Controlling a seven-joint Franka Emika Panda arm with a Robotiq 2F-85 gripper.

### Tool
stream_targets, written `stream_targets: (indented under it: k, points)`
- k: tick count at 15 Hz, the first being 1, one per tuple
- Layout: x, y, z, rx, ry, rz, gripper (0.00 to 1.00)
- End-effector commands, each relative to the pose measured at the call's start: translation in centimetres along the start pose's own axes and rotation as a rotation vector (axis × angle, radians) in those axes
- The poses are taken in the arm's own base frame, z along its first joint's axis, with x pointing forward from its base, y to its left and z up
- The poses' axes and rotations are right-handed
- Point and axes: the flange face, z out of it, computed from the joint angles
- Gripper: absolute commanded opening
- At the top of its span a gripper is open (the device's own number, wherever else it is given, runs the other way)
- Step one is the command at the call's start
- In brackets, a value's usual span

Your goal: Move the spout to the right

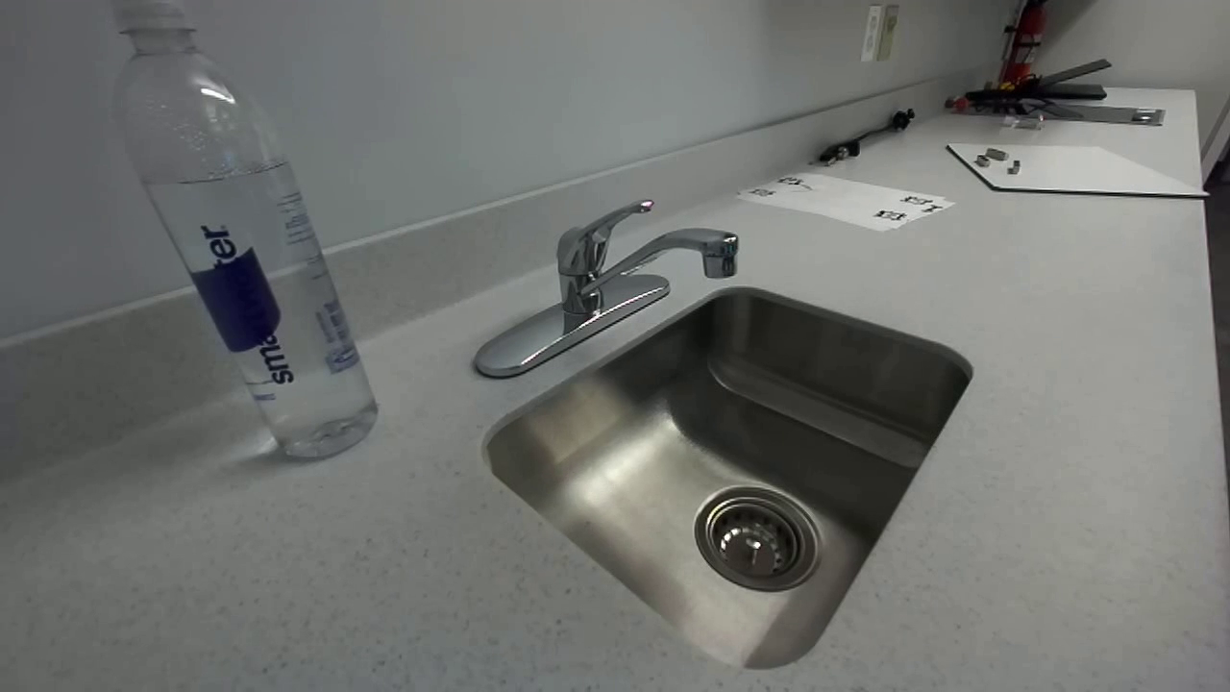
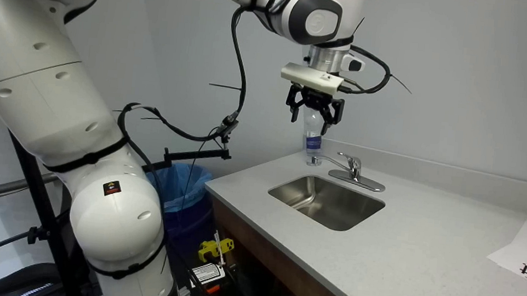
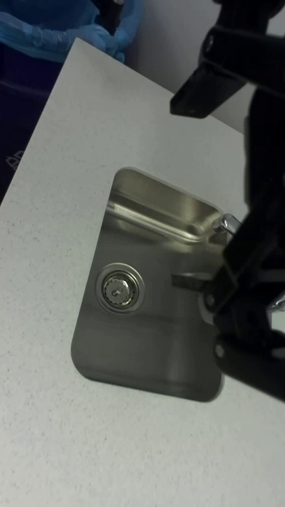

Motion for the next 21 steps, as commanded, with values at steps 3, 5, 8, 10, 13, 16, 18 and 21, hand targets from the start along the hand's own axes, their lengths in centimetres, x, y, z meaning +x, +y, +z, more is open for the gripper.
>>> stream_targets:
  k: [3,5,8,10,13,16,18,21]
  points:
    - [-1.2,-4.3,0.3,0.081,-0.025,-0.103,1.0]
    - [-0.3,-3.6,0.9,0.05,-0.038,-0.076,1.0]
    - [-1.0,-4.4,0.3,0.062,-0.043,-0.097,1.0]
    - [-1.1,-4.5,0.3,0.061,-0.041,-0.099,1.0]
    - [-1.1,-4.5,0.3,0.062,-0.042,-0.099,1.0]
    - [-1.1,-4.5,0.3,0.062,-0.042,-0.1,1.0]
    - [-0.3,-3.9,0.4,0.05,-0.004,-0.086,1.0]
    - [1.1,-3.5,1.9,-0.025,0.036,-0.137,1.0]
